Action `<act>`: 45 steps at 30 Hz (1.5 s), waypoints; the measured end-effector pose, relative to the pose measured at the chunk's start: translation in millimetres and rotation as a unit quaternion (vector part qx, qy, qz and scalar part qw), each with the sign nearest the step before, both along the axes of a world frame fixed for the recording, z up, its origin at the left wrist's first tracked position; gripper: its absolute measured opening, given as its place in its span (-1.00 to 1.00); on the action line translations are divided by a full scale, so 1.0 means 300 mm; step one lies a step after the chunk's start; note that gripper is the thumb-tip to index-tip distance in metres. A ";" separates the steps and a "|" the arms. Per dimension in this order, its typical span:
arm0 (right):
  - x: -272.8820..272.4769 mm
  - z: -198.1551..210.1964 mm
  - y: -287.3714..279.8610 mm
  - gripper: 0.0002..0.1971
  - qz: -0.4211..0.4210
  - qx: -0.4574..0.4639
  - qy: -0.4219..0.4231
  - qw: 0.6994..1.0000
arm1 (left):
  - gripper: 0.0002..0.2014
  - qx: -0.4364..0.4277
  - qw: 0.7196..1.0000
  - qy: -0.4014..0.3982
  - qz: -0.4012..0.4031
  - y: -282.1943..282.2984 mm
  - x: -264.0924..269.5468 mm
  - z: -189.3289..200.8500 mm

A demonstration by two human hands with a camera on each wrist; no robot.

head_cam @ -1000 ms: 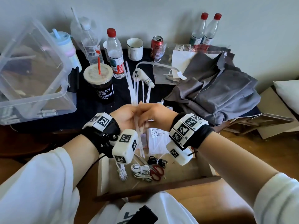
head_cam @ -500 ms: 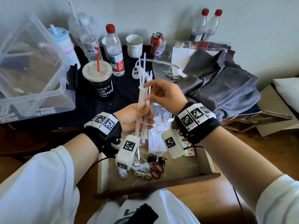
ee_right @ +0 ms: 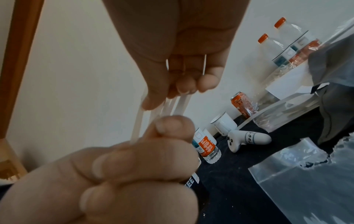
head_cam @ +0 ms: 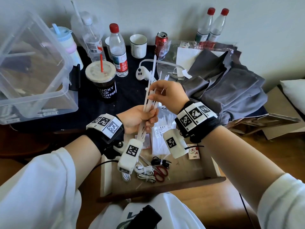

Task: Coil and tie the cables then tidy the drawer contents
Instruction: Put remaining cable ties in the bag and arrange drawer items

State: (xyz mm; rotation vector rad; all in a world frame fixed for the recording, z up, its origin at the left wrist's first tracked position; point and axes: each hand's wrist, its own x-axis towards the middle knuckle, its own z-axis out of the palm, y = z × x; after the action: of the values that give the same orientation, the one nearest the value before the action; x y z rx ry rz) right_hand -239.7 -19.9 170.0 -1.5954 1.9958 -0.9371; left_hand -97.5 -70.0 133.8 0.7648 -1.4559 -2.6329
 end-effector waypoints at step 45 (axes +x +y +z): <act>0.031 0.022 0.047 -0.75 0.093 -0.068 0.006 0.993 | -0.72 -0.040 0.991 -0.054 0.115 0.001 -0.020 0.007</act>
State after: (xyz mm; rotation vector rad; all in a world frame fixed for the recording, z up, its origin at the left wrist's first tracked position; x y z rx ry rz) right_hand -230.5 -5.8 176.6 -1.8283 1.7861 -1.0098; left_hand -103.4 -69.8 136.0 1.0142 -1.3927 -2.3840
